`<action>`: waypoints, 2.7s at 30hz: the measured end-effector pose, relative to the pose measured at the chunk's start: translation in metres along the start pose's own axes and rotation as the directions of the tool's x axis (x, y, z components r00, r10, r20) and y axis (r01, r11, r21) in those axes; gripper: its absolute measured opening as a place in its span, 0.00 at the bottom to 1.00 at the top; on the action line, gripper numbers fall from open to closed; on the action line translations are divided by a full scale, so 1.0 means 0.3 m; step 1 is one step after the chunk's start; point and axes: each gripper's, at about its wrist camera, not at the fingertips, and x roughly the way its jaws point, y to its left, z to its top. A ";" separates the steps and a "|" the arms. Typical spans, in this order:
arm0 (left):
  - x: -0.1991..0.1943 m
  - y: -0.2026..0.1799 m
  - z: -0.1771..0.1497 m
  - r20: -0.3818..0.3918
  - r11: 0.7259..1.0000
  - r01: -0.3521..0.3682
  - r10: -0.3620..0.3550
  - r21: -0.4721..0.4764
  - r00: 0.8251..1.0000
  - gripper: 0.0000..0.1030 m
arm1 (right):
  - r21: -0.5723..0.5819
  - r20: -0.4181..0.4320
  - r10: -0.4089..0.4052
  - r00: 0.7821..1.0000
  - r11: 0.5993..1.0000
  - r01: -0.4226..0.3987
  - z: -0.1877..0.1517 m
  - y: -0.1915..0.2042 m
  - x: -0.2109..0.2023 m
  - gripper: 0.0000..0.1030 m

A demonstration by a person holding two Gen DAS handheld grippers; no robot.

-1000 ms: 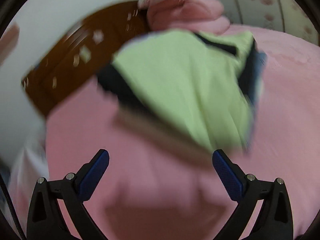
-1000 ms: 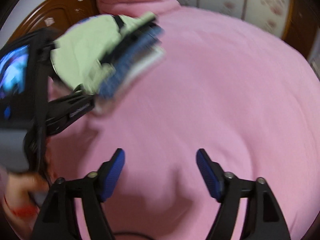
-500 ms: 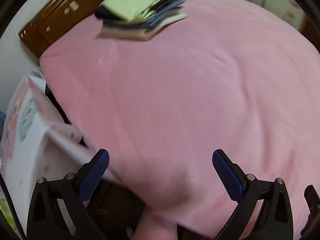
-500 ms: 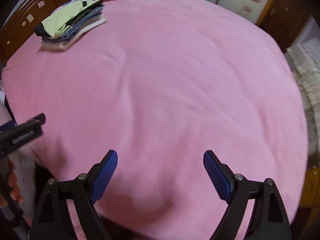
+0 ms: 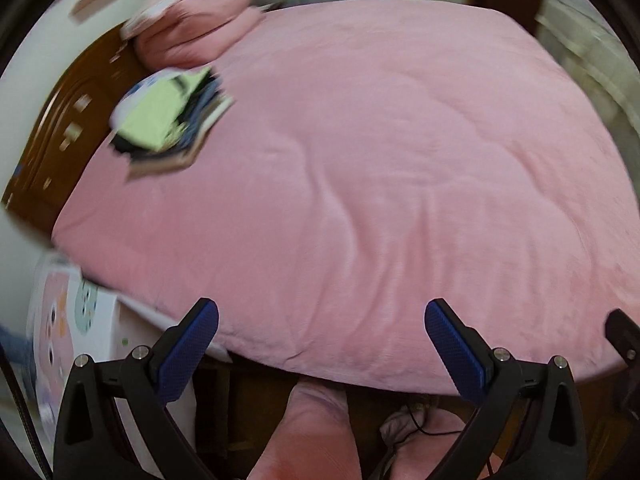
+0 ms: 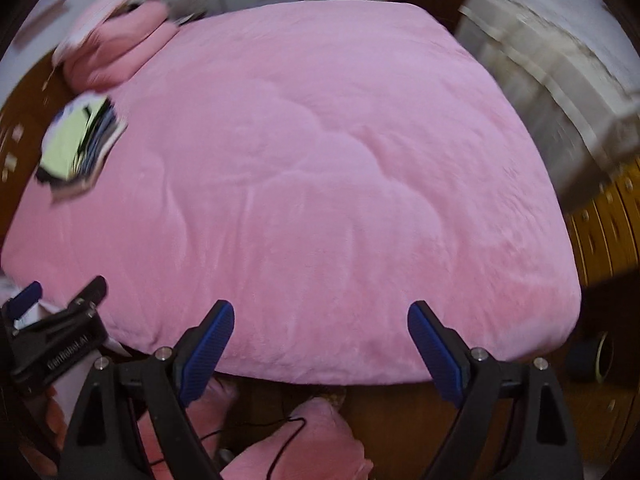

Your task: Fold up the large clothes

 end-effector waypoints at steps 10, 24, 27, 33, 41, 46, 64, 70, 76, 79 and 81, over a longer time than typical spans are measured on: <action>-0.201 0.012 0.102 0.059 0.986 0.089 -0.098 0.140 0.993 0.99 | 0.091 -0.018 -0.074 0.997 0.993 0.075 0.005 0.045 -0.188 0.86; -0.342 0.182 0.111 0.189 0.982 0.172 -0.183 0.075 0.965 0.99 | 0.075 0.158 -0.111 0.981 0.992 0.100 0.009 0.139 -0.355 0.87; -0.357 0.183 0.088 0.207 0.982 0.159 -0.178 0.103 0.962 0.99 | 0.087 0.181 -0.105 0.978 0.992 0.091 0.000 0.133 -0.372 0.87; -0.320 0.185 0.048 0.162 0.982 0.162 -0.176 0.094 0.971 0.99 | 0.066 0.222 -0.102 0.970 0.994 0.089 0.006 0.131 -0.383 0.95; -0.287 0.173 0.018 0.135 0.985 0.164 -0.169 0.044 0.976 0.99 | 0.027 0.197 -0.051 0.979 0.999 0.047 -0.008 0.155 -0.330 0.95; -0.295 0.149 0.009 0.137 0.986 0.155 -0.162 0.063 0.977 0.99 | 0.020 0.176 -0.031 0.984 0.999 0.028 -0.012 0.160 -0.312 0.95; -0.302 0.166 -0.002 0.139 0.989 0.149 -0.148 0.004 0.979 0.99 | -0.052 0.204 -0.027 0.979 0.998 0.039 0.000 0.206 -0.327 1.00; -0.301 0.170 0.012 0.130 0.988 0.151 -0.152 0.015 0.980 0.99 | -0.042 0.194 -0.025 0.981 0.999 0.033 0.005 0.205 -0.319 1.00; -0.302 0.174 0.016 0.135 0.989 0.147 -0.148 0.015 0.980 0.99 | -0.039 0.183 -0.023 0.983 0.999 0.031 0.016 0.192 -0.306 1.00; -0.299 0.175 0.016 0.136 0.989 0.144 -0.145 0.019 0.980 0.99 | -0.034 0.174 -0.024 0.985 0.999 0.030 0.014 0.192 -0.298 1.00; -0.300 0.174 0.016 0.135 0.990 0.143 -0.144 0.019 0.980 0.99 | -0.030 0.169 -0.024 0.985 0.999 0.029 0.015 0.189 -0.294 1.00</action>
